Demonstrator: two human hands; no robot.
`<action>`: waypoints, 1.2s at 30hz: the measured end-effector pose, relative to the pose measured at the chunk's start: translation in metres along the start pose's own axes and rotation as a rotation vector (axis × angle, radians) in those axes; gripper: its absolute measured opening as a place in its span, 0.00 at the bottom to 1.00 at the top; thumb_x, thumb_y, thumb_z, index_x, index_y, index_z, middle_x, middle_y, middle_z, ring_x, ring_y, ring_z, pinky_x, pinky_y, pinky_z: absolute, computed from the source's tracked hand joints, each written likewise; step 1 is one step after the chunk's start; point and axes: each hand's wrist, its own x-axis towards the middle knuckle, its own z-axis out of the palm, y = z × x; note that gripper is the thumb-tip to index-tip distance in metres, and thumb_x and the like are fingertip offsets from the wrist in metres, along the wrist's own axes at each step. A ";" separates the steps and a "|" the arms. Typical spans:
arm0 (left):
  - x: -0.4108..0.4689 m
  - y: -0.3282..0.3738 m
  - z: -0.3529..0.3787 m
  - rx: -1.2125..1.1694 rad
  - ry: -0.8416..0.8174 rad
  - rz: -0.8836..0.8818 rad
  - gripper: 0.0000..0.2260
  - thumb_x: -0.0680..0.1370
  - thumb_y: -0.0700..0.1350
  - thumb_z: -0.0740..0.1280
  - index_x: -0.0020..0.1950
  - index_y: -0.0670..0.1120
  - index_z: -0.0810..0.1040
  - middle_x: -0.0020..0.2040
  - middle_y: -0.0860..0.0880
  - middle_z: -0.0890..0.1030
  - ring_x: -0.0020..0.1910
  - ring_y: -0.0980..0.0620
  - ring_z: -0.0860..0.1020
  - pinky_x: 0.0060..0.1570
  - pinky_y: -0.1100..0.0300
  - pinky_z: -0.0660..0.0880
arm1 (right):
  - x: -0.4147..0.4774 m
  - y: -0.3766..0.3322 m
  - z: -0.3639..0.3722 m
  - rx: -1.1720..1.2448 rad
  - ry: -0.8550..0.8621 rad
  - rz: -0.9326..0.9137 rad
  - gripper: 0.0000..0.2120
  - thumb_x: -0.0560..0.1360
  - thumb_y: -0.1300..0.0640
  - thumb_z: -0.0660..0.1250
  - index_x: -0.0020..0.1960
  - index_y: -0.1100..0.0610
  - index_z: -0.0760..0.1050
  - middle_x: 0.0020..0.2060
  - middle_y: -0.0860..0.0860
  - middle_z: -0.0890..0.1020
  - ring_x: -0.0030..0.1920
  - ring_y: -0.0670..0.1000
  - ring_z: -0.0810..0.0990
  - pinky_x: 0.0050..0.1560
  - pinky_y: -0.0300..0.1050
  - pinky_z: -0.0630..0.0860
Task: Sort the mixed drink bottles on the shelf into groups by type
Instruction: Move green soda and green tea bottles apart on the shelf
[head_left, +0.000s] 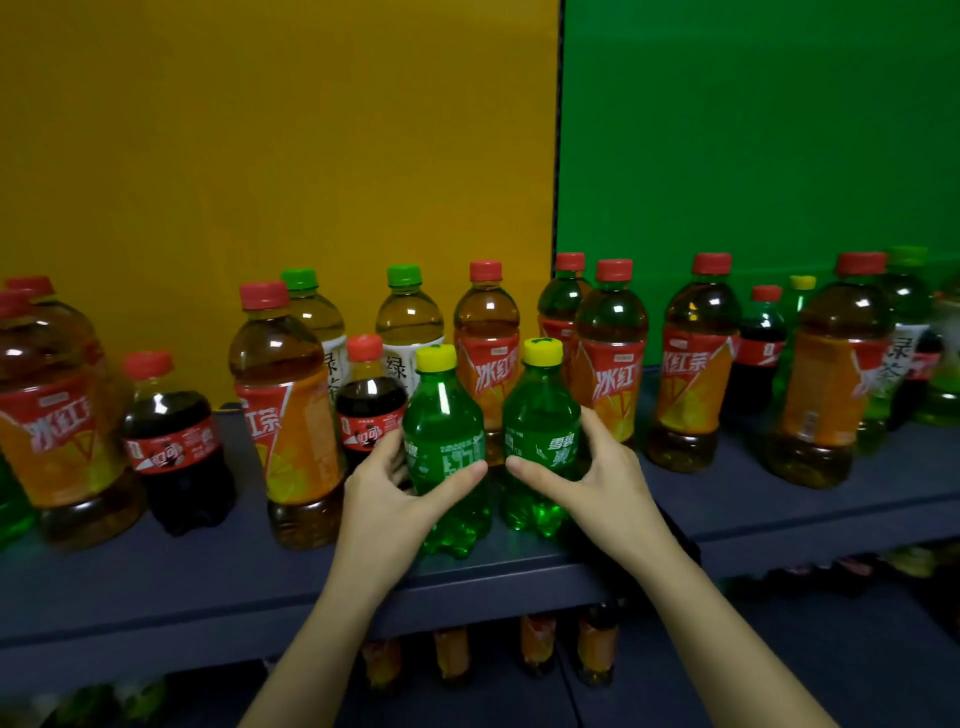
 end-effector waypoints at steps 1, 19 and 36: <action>0.000 0.001 0.001 -0.031 -0.006 -0.006 0.22 0.59 0.52 0.75 0.52 0.57 0.77 0.48 0.57 0.84 0.48 0.62 0.81 0.47 0.64 0.79 | -0.005 -0.001 -0.004 0.013 0.025 0.011 0.27 0.64 0.44 0.75 0.60 0.47 0.71 0.51 0.41 0.81 0.52 0.37 0.78 0.53 0.38 0.75; -0.001 0.052 0.213 -0.259 -0.398 0.104 0.26 0.53 0.57 0.78 0.48 0.53 0.80 0.46 0.57 0.85 0.46 0.57 0.83 0.43 0.65 0.78 | -0.111 0.017 -0.243 -0.080 0.582 0.201 0.22 0.58 0.40 0.72 0.50 0.41 0.74 0.45 0.37 0.82 0.47 0.37 0.80 0.48 0.42 0.78; -0.072 0.106 0.549 -0.304 -0.581 0.056 0.18 0.61 0.46 0.79 0.48 0.48 0.80 0.46 0.54 0.84 0.46 0.60 0.82 0.43 0.66 0.78 | -0.193 0.128 -0.544 -0.239 0.770 0.313 0.30 0.57 0.39 0.74 0.56 0.46 0.73 0.49 0.43 0.81 0.49 0.43 0.80 0.52 0.49 0.78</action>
